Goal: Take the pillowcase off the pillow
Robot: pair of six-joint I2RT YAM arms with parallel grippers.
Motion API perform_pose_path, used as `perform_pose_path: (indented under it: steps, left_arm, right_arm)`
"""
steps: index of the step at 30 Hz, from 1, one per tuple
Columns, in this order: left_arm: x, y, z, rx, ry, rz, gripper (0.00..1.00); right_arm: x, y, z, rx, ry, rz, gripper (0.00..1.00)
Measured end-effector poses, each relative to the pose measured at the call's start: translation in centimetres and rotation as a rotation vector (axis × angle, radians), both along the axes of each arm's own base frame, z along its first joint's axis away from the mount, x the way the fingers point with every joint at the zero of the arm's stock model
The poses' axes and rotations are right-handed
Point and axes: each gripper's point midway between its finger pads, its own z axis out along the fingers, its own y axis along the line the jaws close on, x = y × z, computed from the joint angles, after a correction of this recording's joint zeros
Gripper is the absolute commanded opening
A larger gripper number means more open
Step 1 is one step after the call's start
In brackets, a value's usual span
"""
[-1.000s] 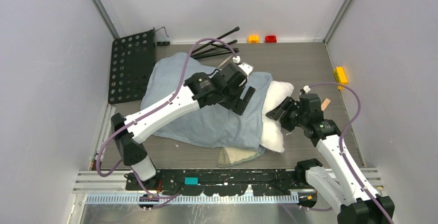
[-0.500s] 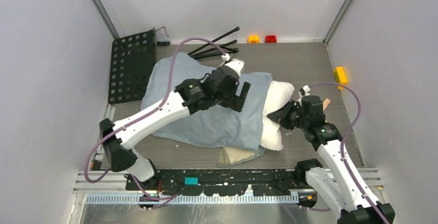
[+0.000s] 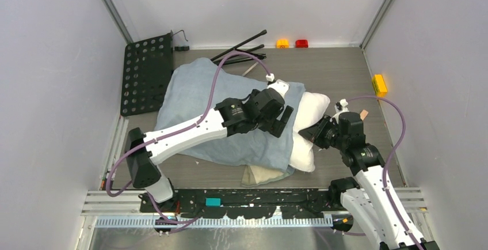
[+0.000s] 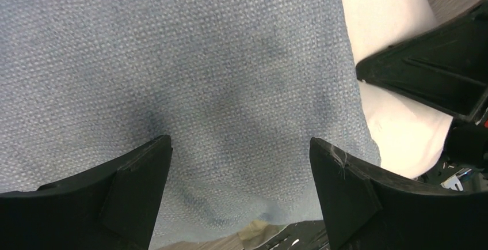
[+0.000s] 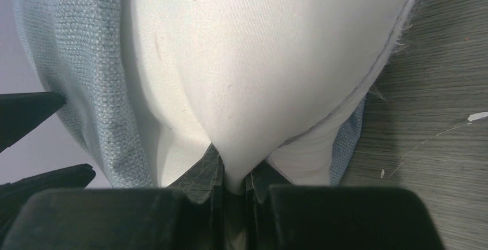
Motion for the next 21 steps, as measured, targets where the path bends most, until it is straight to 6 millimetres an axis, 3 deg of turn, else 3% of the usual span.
perform_pose_path:
  steps: [6, 10, 14, 16, 19, 21]
  left_arm:
    - [0.8, -2.1, 1.4, -0.034, -0.004, -0.007, 0.88]
    - [0.5, -3.6, 0.9, -0.04, 0.017, -0.037, 0.86]
    - [-0.2, -3.9, -0.6, -0.028, 0.058, -0.055, 0.61]
    - [-0.3, -3.4, -1.9, -0.015, 0.078, -0.046, 0.42]
    - [-0.1, -1.0, -4.5, 0.024, 0.1, 0.011, 0.17]
    - [0.3, 0.9, -5.2, 0.02, 0.104, 0.061, 0.12]
  right_arm:
    - [-0.2, 0.0, 0.0, -0.001, -0.001, 0.003, 0.0]
    - [-0.2, 0.0, -0.1, -0.002, 0.0, 0.004, 0.0]
    - [-0.3, 0.0, -0.1, -0.003, 0.002, 0.004, 0.0]
    - [-0.3, -0.1, -0.1, -0.004, 0.003, 0.005, 0.0]
    - [-0.7, -0.2, -0.3, -0.01, 0.01, 0.005, 0.0]
    - [-1.0, -0.4, -0.4, -0.026, 0.019, 0.001, 0.0]
